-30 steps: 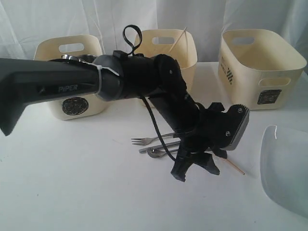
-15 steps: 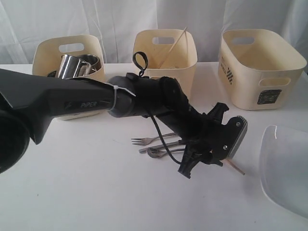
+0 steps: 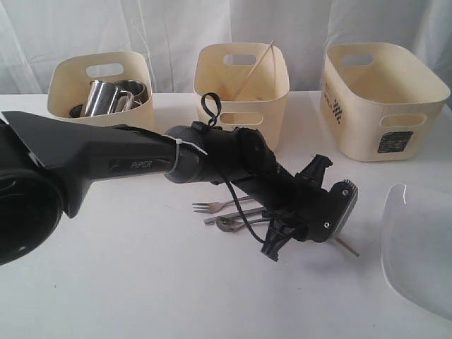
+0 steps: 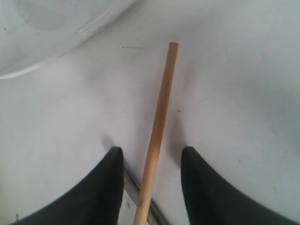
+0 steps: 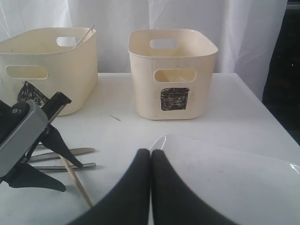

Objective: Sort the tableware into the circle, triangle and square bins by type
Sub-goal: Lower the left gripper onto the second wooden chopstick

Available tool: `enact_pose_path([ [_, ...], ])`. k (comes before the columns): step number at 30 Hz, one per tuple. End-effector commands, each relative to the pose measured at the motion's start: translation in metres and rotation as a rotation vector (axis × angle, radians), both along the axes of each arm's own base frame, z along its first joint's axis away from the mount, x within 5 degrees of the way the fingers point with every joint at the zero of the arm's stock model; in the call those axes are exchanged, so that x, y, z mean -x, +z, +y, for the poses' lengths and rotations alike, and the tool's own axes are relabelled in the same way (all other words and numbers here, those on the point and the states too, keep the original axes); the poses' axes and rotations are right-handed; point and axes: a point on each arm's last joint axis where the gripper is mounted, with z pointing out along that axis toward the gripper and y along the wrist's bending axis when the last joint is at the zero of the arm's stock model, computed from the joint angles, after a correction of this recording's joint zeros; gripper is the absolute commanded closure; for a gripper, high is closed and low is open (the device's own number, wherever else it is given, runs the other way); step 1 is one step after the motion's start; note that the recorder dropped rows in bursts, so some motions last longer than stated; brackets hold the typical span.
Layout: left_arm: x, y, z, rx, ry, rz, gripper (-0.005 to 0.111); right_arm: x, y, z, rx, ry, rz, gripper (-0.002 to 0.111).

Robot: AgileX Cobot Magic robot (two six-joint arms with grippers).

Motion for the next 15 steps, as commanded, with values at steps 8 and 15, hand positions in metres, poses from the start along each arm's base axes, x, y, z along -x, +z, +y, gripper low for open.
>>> enact_pose_path([
  [8, 0.0052, -0.0142, -0.002, -0.02, -0.028, 0.049, 0.061, 0.0002, -0.0009, 0.0001, 0.007, 0.003, -0.008, 0.108],
  [15, 0.0112, -0.0159, -0.0006, -0.047, -0.098, 0.073, 0.076, 0.0002, -0.0009, 0.0001, 0.007, 0.003, -0.008, 0.108],
])
